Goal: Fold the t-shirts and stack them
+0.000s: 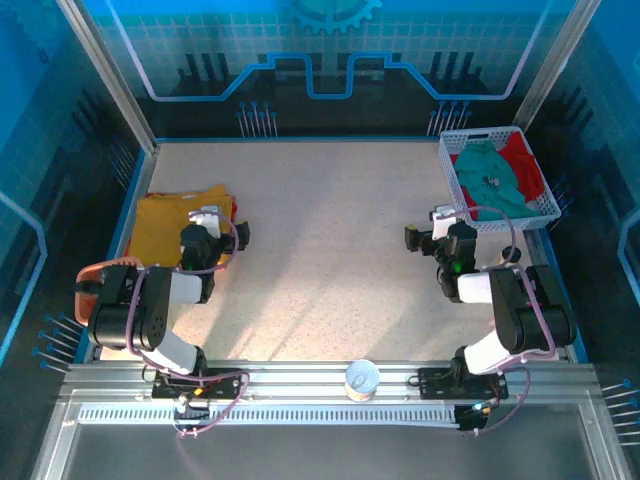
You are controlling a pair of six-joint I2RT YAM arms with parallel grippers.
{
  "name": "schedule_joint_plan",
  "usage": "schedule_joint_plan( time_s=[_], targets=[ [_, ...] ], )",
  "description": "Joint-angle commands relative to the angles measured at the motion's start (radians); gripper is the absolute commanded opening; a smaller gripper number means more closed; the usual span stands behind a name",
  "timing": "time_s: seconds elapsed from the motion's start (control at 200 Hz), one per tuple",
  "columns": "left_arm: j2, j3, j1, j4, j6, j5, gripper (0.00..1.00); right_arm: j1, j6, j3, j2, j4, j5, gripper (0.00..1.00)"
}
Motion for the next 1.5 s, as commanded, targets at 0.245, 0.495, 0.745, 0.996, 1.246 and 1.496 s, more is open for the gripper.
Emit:
schedule_joint_plan(
  time_s=[0.245,0.495,0.745,0.996,1.246,1.496],
  targets=[
    [0.001,0.016,-0.011,0.003,0.023,0.019,0.99,0.003,-0.001,0.015,0.007,0.037,0.004,1.00],
    [0.001,0.016,-0.010,0.004,0.023,0.017,0.99,0.019,0.043,-0.022,0.005,0.108,0.175,1.00],
    [0.001,0.013,-0.011,0.005,0.021,0.009,0.99,0.029,0.032,-0.012,0.007,0.092,0.195,1.00],
    [0.001,0.014,-0.011,0.006,0.020,0.008,0.99,0.056,-0.002,-0.013,0.009,0.101,0.191,1.00],
    [-0.123,0.170,-0.044,-0.370,0.057,-0.013,0.99,0.086,0.021,0.105,-0.173,-0.250,0.357,1.00],
    [-0.237,0.313,-0.089,-0.627,-0.150,-0.004,0.99,0.044,0.217,0.496,-0.235,-0.883,0.369,0.98]
  ],
)
